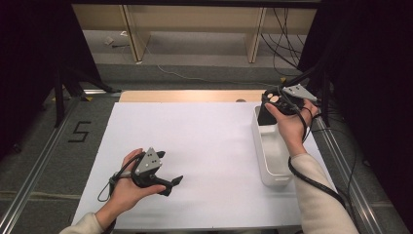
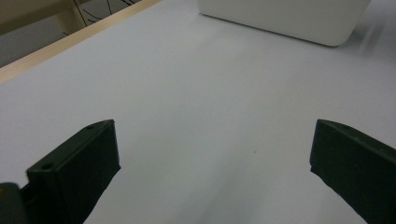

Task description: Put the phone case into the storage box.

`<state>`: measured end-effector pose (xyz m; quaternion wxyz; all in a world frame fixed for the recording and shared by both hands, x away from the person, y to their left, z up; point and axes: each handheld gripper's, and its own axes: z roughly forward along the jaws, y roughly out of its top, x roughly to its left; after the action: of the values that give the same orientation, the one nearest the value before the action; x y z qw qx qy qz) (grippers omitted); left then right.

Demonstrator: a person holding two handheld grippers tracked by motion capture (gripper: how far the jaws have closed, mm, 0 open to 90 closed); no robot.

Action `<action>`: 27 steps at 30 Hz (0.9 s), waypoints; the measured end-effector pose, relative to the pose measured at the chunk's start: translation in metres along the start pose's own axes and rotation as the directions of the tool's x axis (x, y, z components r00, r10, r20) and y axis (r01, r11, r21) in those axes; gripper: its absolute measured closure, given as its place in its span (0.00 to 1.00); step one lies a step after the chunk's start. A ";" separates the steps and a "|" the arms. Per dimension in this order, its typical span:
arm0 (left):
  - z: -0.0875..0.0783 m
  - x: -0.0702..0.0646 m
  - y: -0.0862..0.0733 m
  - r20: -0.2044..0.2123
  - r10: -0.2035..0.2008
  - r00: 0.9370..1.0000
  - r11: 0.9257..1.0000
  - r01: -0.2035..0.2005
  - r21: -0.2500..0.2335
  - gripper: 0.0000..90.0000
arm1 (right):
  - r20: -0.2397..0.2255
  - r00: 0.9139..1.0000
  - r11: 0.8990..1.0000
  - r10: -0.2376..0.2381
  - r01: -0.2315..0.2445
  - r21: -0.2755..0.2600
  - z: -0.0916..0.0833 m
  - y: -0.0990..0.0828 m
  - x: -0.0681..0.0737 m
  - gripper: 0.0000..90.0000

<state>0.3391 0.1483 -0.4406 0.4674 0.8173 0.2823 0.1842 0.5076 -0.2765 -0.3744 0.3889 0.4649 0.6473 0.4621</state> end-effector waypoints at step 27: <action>-0.001 0.000 0.001 -0.006 0.004 1.000 1.000 -0.004 -0.005 0.01 | 0.005 1.000 0.999 0.018 -0.018 0.037 0.015 -0.003 -0.001 0.17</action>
<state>0.3391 0.1490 -0.4394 0.4683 0.8161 0.2817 0.1881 0.5207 -0.2744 -0.3815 0.3776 0.4789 0.6508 0.4523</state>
